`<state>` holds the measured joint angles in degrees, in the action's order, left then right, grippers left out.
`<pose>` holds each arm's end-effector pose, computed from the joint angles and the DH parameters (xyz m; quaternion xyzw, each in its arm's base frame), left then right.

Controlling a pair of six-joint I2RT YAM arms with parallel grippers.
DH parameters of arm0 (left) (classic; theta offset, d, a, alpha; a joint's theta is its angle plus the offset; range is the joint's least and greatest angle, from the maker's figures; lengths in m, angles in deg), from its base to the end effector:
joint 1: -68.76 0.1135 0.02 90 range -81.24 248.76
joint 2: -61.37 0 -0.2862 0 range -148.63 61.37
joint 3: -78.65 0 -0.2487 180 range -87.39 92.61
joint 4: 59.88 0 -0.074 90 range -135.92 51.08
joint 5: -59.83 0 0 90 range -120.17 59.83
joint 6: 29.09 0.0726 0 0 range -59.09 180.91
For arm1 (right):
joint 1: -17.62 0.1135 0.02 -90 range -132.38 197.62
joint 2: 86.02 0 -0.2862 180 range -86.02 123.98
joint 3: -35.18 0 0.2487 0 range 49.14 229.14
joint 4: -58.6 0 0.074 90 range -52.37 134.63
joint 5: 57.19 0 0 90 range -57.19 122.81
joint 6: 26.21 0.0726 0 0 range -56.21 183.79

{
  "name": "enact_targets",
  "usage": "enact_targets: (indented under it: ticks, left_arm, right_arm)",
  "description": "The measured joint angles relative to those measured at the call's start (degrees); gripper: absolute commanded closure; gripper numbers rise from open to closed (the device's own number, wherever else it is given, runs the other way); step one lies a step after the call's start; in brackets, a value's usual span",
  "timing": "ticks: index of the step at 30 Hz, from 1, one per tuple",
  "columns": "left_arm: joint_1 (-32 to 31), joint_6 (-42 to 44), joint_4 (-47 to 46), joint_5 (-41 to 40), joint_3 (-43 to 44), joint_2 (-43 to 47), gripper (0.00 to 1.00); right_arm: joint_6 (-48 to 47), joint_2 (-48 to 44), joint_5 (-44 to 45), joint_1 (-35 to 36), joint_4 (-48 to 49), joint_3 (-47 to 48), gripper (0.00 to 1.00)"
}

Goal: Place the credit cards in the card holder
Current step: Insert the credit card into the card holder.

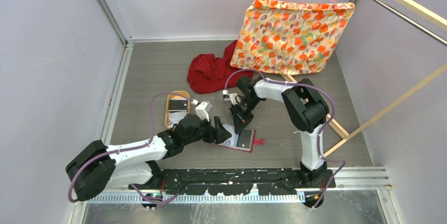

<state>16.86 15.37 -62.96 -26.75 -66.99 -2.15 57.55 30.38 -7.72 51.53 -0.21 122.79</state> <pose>0.1454 -0.1924 0.1841 0.0628 0.8459 -0.4143 0.3300 0.2813 0.2459 0.1210 0.3287 -0.8784 -0.3409 0.0637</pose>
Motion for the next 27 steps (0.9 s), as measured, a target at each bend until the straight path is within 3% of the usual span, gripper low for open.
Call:
enact_targets:
  ticks: [5, 14, 18, 27]
  left_arm:
    - [0.79, -0.76, -1.16, 1.18, -0.09, -1.55, 0.37]
    - [2.82, -1.40, -1.40, 2.99, -0.09, -5.70, 0.38]
    - [2.95, -1.86, -1.66, 3.74, -0.09, -5.75, 0.38]
    - [2.95, -2.01, -2.08, 4.76, -0.09, -5.35, 0.38]
  right_arm:
    - [0.15, 0.00, 0.22, 0.00, -0.04, 0.09, 0.96]
    - [0.15, 0.37, 0.81, 0.00, -0.68, 0.66, 0.96]
    - [-0.31, 0.50, 0.15, -0.02, -1.01, 0.85, 0.91]
    - [-7.52, 0.52, -8.68, -1.70, -4.90, 1.64, 0.89]
